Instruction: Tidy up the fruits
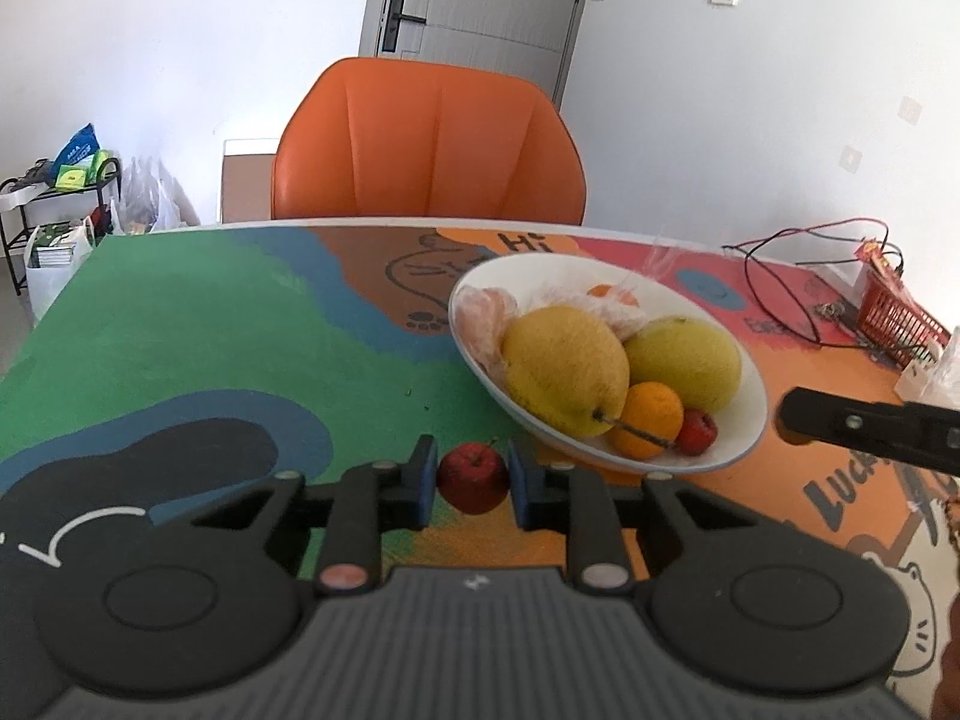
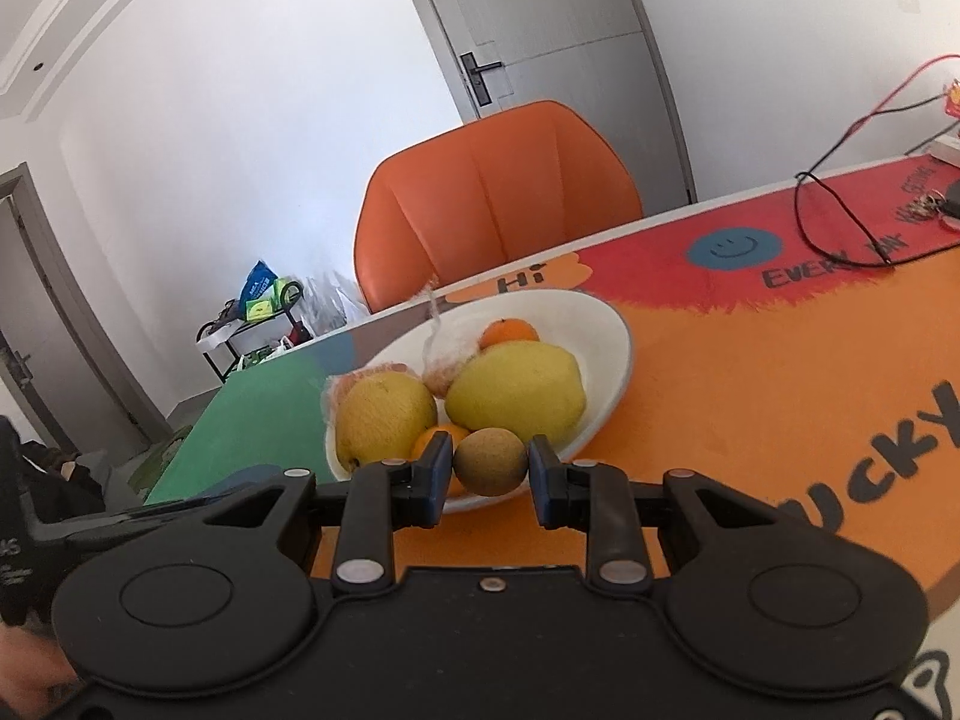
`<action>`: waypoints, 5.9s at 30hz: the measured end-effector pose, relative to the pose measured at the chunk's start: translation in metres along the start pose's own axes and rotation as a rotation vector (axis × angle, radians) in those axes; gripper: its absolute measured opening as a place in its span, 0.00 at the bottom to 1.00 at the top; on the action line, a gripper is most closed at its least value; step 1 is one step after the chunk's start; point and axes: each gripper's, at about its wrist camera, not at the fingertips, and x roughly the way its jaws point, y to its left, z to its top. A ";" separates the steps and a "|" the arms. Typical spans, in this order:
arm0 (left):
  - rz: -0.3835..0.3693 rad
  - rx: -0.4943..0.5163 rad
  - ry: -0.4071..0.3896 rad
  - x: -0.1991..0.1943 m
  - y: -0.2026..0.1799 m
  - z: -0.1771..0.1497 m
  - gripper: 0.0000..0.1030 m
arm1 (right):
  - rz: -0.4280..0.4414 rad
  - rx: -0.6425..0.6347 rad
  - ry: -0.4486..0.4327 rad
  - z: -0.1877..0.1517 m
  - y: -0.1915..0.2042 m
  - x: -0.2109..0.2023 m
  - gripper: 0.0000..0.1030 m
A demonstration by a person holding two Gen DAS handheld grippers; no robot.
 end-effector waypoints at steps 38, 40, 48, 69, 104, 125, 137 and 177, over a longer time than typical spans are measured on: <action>-0.118 0.096 -0.092 0.010 -0.064 0.049 0.22 | -0.036 0.068 -0.048 -0.009 -0.033 -0.021 0.58; -0.116 0.100 -0.091 0.014 -0.066 0.051 0.22 | -0.041 0.069 -0.050 -0.010 -0.035 -0.024 0.59; -0.126 0.104 -0.079 0.029 -0.076 0.051 0.22 | -0.058 0.071 -0.057 -0.011 -0.038 -0.033 0.61; -0.090 0.087 -0.058 0.019 -0.059 0.045 0.29 | -0.044 0.061 -0.064 -0.009 -0.032 -0.037 0.64; -0.156 0.001 -0.132 -0.106 -0.023 0.010 1.00 | -0.074 0.008 -0.142 -0.016 0.016 -0.106 1.00; -0.117 0.061 -0.097 -0.175 -0.028 -0.019 1.00 | -0.093 -0.025 -0.129 -0.035 0.041 -0.170 1.00; -0.123 0.105 -0.063 -0.203 -0.039 -0.039 1.00 | -0.103 -0.061 -0.112 -0.045 0.052 -0.205 1.00; -0.090 0.137 -0.101 -0.261 -0.040 -0.050 1.00 | -0.048 -0.142 -0.066 -0.053 0.081 -0.243 1.00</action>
